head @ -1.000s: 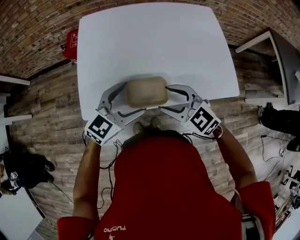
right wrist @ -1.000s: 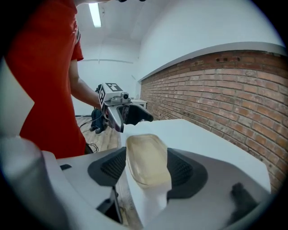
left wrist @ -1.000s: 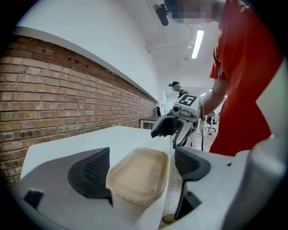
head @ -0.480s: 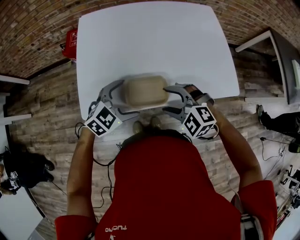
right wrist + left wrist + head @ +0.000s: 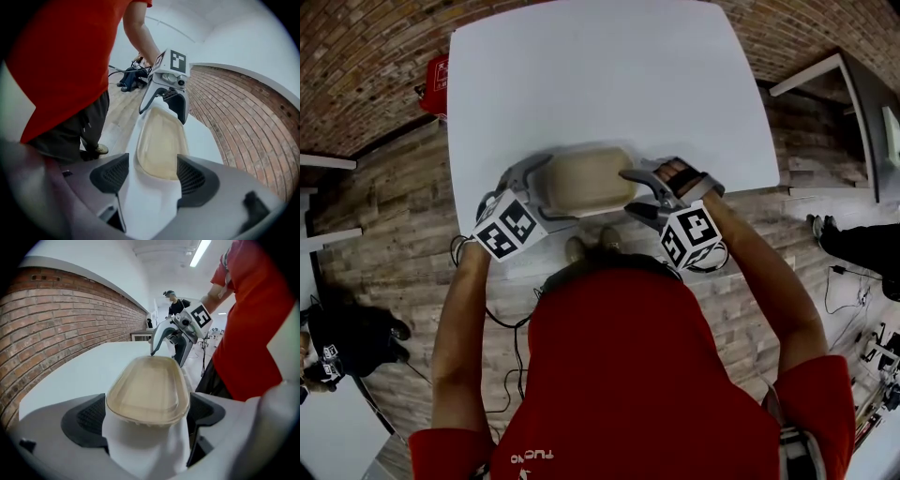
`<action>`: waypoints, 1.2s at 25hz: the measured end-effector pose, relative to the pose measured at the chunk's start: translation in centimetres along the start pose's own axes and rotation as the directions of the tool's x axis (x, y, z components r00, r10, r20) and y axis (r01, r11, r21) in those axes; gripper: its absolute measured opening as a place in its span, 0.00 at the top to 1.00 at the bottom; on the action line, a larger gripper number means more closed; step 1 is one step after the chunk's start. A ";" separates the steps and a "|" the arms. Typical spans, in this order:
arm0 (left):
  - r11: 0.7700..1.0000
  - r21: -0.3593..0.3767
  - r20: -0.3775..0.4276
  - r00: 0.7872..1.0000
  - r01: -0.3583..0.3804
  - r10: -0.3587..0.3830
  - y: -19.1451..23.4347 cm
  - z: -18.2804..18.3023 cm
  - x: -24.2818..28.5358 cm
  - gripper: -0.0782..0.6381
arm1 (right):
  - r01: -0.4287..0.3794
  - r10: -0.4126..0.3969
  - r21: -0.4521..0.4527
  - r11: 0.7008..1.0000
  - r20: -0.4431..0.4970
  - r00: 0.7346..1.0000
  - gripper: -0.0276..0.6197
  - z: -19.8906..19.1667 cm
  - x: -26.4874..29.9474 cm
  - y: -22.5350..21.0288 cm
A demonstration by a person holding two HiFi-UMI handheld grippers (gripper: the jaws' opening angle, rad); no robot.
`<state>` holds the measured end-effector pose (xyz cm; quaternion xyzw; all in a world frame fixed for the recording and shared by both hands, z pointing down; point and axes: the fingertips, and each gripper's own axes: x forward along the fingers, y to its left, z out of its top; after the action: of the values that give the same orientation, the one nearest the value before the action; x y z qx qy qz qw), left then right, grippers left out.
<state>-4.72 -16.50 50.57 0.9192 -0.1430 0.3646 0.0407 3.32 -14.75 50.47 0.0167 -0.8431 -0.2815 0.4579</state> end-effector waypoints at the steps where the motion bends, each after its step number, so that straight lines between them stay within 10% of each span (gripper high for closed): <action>1: 1.000 -0.020 0.013 1.000 0.004 -0.003 0.1 0.1 0.0 0.14 | 0.005 -0.006 -0.023 1.000 -0.006 1.000 0.50 -0.1 0.2 0.0; 8: 0.999 -0.034 0.026 1.000 -0.004 0.005 0.5 0.5 0.5 0.14 | 0.005 -0.007 -0.152 0.988 -0.013 1.000 0.52 -0.2 1.0 0.1; 30: 0.986 0.076 -0.044 0.988 -0.147 0.150 1.7 -0.1 1.1 0.15 | -0.456 0.458 0.154 0.877 0.025 0.889 0.59 0.7 -0.2 -1.3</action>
<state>-4.55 -18.40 51.38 0.8976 -0.1966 0.3942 -0.0163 2.58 -15.43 49.35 -0.1453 -0.8398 -0.0991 0.5137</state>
